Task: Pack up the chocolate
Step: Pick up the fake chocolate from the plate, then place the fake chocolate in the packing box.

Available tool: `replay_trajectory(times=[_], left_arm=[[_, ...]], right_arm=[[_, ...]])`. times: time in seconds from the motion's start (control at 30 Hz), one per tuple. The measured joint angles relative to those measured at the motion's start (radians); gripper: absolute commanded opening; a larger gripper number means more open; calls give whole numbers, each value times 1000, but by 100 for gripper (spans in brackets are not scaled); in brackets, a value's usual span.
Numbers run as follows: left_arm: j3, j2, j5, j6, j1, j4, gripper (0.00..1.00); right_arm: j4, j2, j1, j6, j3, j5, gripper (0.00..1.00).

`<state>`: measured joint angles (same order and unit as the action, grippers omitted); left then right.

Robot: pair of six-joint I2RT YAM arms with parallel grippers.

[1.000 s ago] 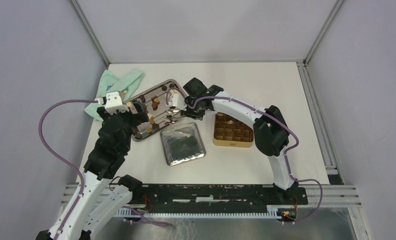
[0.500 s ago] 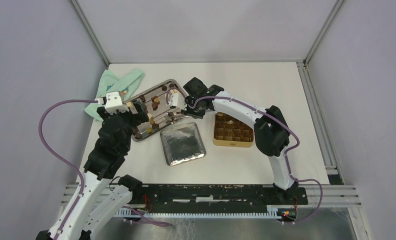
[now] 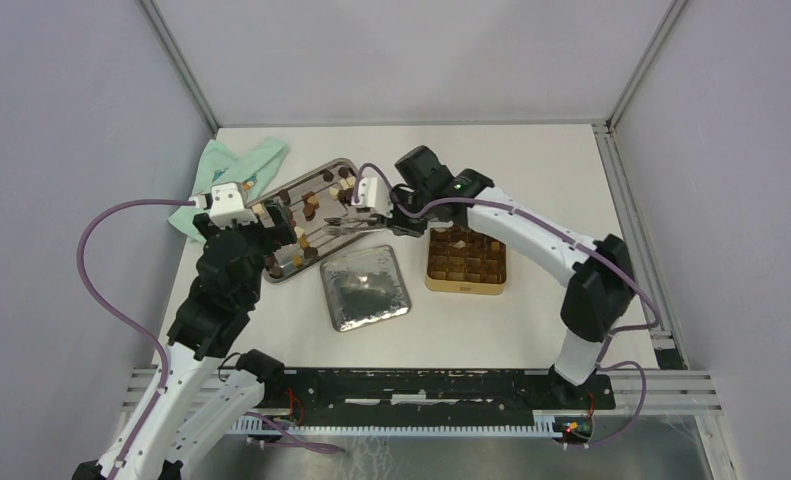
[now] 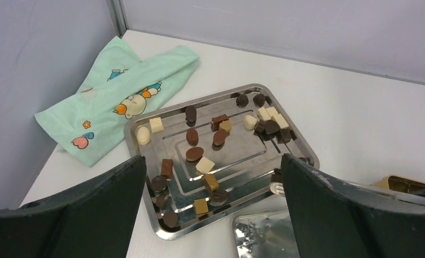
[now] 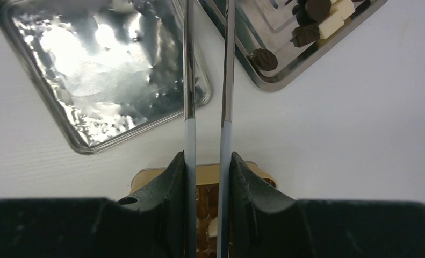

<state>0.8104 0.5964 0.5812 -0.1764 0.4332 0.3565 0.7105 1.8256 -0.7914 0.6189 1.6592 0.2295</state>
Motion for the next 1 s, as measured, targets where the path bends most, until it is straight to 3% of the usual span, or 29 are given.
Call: replay_trajectory(times=[0.17, 0.53, 0.77, 1.0], left_arm=[[0, 0, 0, 0, 0, 0, 100], [0, 16, 4, 0, 0, 0, 100], [-4, 42, 4, 0, 0, 0, 100], [-6, 61, 4, 0, 0, 0, 100]], right_arm=[[-33, -220, 76, 23, -226, 134, 0], [-188, -645, 477, 23, -720, 428, 2], [-231, -783, 649, 13, -917, 469, 5], [-224, -824, 679, 26, -977, 467, 7]])
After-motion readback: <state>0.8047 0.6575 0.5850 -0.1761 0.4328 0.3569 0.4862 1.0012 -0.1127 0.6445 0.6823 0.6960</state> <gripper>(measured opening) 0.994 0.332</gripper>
